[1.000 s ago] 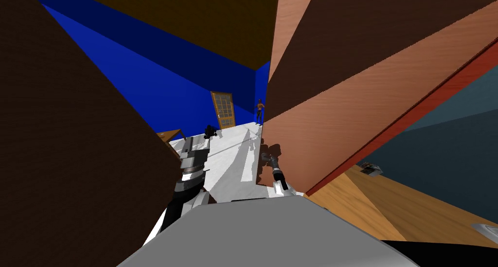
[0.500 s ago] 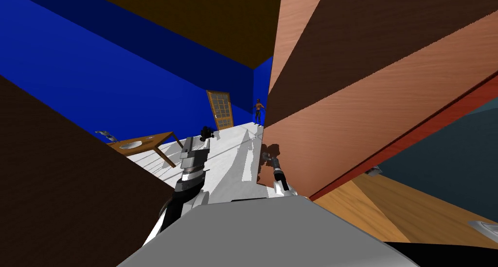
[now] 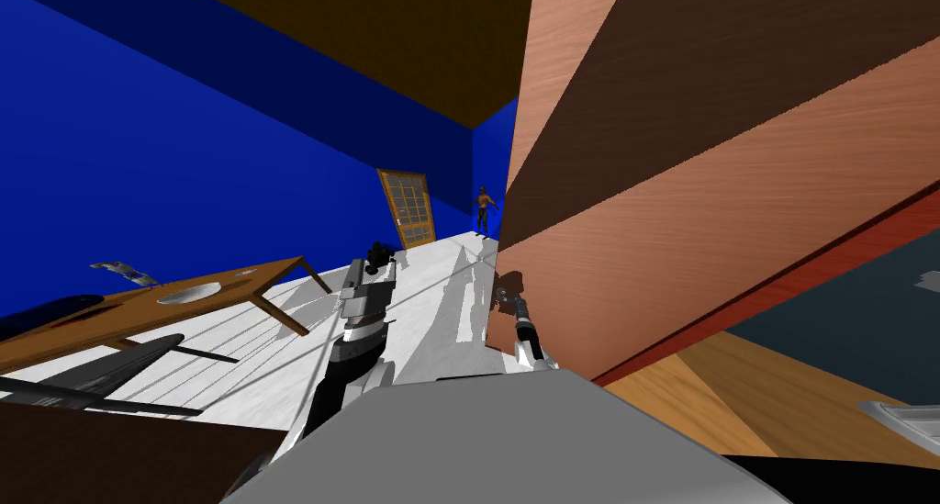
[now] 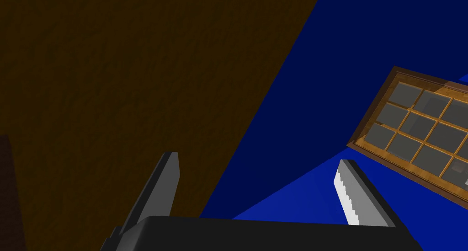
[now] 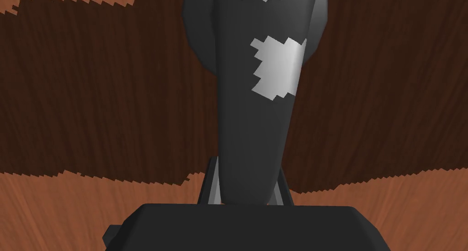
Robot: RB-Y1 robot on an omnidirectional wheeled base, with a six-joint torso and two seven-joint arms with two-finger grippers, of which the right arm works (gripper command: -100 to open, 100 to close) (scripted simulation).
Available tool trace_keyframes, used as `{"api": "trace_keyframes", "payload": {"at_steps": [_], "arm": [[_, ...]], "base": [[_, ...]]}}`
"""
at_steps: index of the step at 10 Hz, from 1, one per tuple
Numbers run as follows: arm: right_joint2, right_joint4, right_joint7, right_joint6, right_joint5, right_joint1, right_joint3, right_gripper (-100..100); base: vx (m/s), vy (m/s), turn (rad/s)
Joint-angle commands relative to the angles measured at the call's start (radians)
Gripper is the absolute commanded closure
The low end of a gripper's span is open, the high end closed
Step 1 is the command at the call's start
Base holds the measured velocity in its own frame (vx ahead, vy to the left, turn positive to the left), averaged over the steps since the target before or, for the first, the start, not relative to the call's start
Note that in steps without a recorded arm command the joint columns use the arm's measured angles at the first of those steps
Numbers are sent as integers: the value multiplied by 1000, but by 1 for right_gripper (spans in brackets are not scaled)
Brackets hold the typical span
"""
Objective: Push the door open
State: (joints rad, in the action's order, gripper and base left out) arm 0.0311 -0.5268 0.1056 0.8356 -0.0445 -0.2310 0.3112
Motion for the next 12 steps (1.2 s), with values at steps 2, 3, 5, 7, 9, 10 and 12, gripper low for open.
{"api": "trace_keyframes", "payload": {"at_steps": [2,3,5,7,9,10,12], "arm": [[4,-36,10,-7,-7,11,15,100],[-15,-38,25,-7,-15,11,31,100],[-35,-39,38,-6,-23,10,44,100],[-62,-41,53,-6,-31,10,58,100],[-78,-42,59,-5,-34,9,65,100],[-60,-51,57,-3,-37,22,73,100],[-18,-56,68,-5,-53,24,101,100]], "base": [[105,45,-35],[115,45,-91],[175,85,-119],[164,97,-102],[89,88,-28],[16,15,-47],[163,23,-30]]}}
